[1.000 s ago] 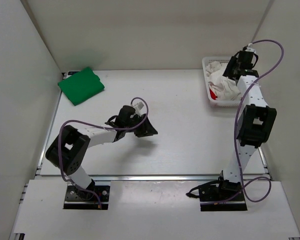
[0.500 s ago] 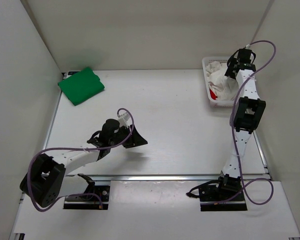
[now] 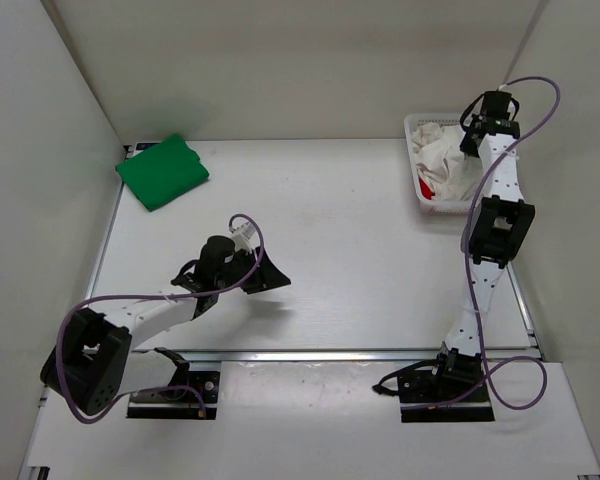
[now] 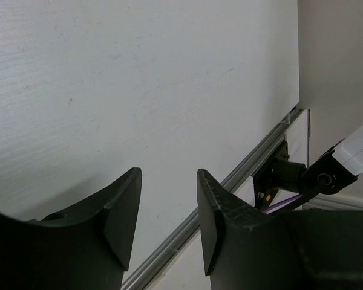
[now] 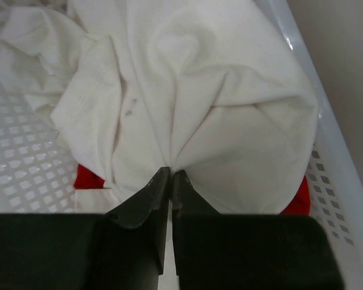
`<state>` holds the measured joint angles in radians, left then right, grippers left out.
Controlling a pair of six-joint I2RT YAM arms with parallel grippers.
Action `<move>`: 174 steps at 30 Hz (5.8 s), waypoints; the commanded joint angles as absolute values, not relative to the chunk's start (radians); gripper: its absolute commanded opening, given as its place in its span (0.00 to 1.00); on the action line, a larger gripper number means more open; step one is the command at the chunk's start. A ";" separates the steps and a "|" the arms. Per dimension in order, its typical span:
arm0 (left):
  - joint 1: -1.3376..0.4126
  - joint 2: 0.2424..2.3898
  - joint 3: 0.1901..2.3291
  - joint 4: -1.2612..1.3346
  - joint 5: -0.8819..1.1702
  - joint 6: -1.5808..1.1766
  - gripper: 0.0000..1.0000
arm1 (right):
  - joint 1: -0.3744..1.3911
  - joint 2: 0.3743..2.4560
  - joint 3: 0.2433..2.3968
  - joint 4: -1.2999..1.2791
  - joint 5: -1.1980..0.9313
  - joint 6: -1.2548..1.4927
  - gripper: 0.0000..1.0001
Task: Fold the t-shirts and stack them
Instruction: Grab crumpled tshirt from bin with the right arm, then move the tshirt to the center of the board, then flatten out the tshirt
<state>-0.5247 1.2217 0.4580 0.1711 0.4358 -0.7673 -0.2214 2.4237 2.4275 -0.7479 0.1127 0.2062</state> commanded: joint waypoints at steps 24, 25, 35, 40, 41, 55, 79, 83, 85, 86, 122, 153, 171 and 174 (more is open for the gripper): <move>-0.031 1.045 0.434 0.155 0.539 -0.865 0.53 | 0.180 1.326 1.639 0.065 -0.678 0.498 0.00; -0.032 1.045 0.463 0.132 0.526 -0.835 0.54 | 0.193 1.324 1.500 0.092 -0.672 0.518 0.00; -0.057 1.092 0.465 0.072 0.404 -0.786 0.56 | 0.153 1.534 0.987 0.391 -0.591 0.759 0.35; -0.207 1.060 0.495 -0.089 0.230 -0.683 0.58 | 0.192 1.433 0.985 0.103 -0.309 0.586 0.46; -0.260 1.055 0.497 -0.130 0.172 -0.655 0.61 | 0.202 1.416 0.974 0.068 -0.275 0.577 0.46; -0.299 0.900 0.365 -0.330 -0.038 -0.587 0.97 | 0.288 1.276 0.646 -0.051 -0.067 0.523 0.43; -0.330 0.997 0.344 -0.268 0.049 -0.606 0.81 | 0.278 1.378 0.678 0.094 -0.219 0.529 0.51; -0.342 0.885 0.383 -0.366 -0.063 -0.594 0.90 | 0.267 1.359 0.703 0.052 -0.213 0.531 0.50; -0.334 0.850 0.409 -0.402 -0.071 -0.584 0.91 | 0.270 1.351 0.706 0.061 -0.204 0.538 0.51; -0.337 0.841 0.411 -0.416 -0.069 -0.592 0.91 | 0.276 1.351 0.703 0.072 -0.193 0.543 0.51; -0.184 1.389 1.037 -0.110 0.288 -0.741 0.00 | 0.264 1.679 1.526 -0.078 -0.159 0.462 0.00; -0.159 0.825 0.678 -0.377 -0.215 -0.523 0.23 | 0.025 1.017 0.878 -0.295 -0.310 0.492 0.00; -0.313 1.081 0.530 -0.129 -0.017 -0.629 0.36 | 0.224 1.064 0.595 -0.226 0.038 0.512 0.47; -0.336 1.215 0.596 -0.062 0.049 -0.643 0.36 | 0.278 1.142 0.629 -0.221 0.083 0.512 0.45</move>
